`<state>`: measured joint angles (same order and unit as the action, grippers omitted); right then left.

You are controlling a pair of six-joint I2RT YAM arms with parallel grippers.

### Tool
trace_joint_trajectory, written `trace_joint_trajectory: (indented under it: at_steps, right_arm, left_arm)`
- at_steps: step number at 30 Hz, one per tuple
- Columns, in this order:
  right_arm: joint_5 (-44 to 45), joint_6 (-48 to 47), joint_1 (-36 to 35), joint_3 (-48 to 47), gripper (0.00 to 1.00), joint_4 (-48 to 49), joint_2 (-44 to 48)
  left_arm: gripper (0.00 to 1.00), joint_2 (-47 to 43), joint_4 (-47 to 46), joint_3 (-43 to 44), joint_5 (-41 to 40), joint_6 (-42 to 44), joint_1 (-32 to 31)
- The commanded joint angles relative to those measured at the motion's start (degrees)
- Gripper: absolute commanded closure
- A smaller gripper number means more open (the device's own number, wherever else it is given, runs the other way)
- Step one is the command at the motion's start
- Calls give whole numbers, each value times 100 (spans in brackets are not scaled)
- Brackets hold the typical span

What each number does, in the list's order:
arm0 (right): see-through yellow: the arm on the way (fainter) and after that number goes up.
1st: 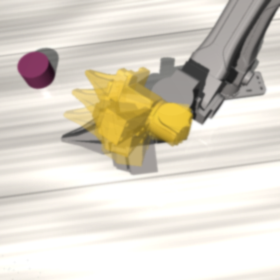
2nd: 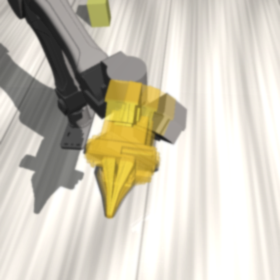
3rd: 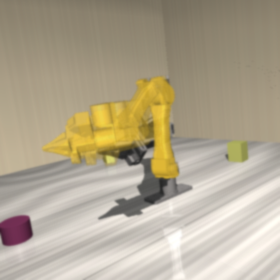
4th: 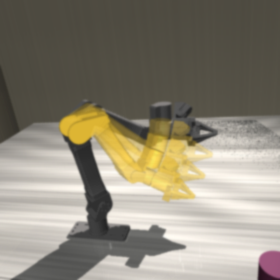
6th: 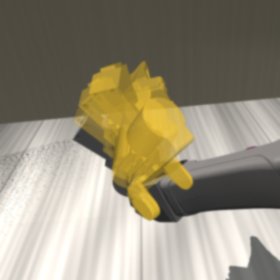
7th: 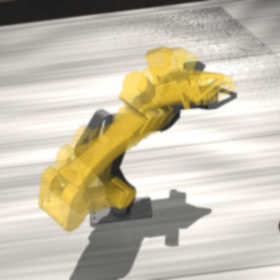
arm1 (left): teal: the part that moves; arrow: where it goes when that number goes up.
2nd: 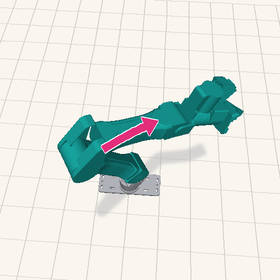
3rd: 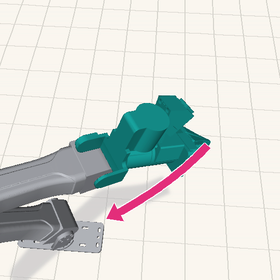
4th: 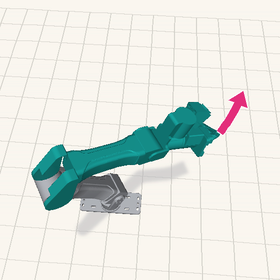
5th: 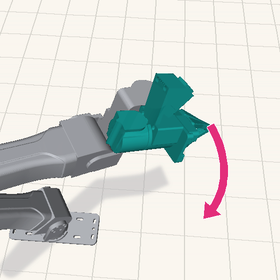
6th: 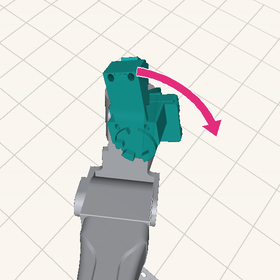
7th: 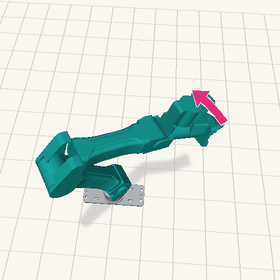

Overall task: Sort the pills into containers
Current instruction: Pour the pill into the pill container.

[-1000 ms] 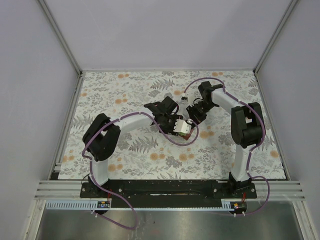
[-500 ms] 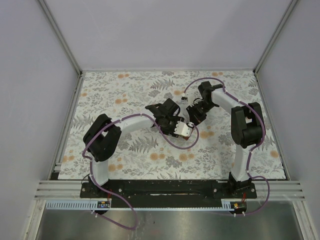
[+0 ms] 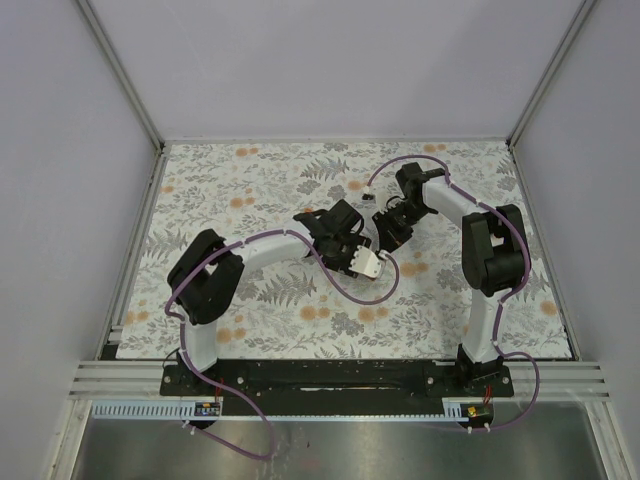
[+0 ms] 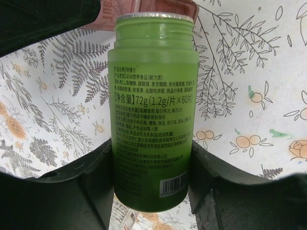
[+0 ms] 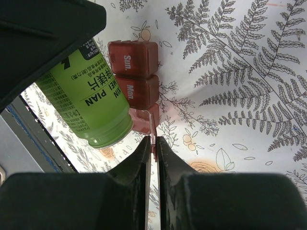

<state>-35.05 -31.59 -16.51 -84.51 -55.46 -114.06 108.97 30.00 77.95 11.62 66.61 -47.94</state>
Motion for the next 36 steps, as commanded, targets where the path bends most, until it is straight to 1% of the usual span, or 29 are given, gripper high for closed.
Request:
trace_joint_trajectory:
  at_steps: [1,20,30,36]
  right_arm:
    - [60,31,-80,-101,95,-79,244]
    - [51,30,-80,-83,95,-61,227]
    - [86,31,-80,-118,95,-96,226]
    - [77,31,-80,-154,95,-114,226]
  left_arm:
    - [100,46,-179,-8,-256,273,-83]
    - [100,98,-170,97,-722,669,-224]
    - [100,160,-99,247,-801,739,-294]
    - [100,221,-99,256,-1012,924,-347]
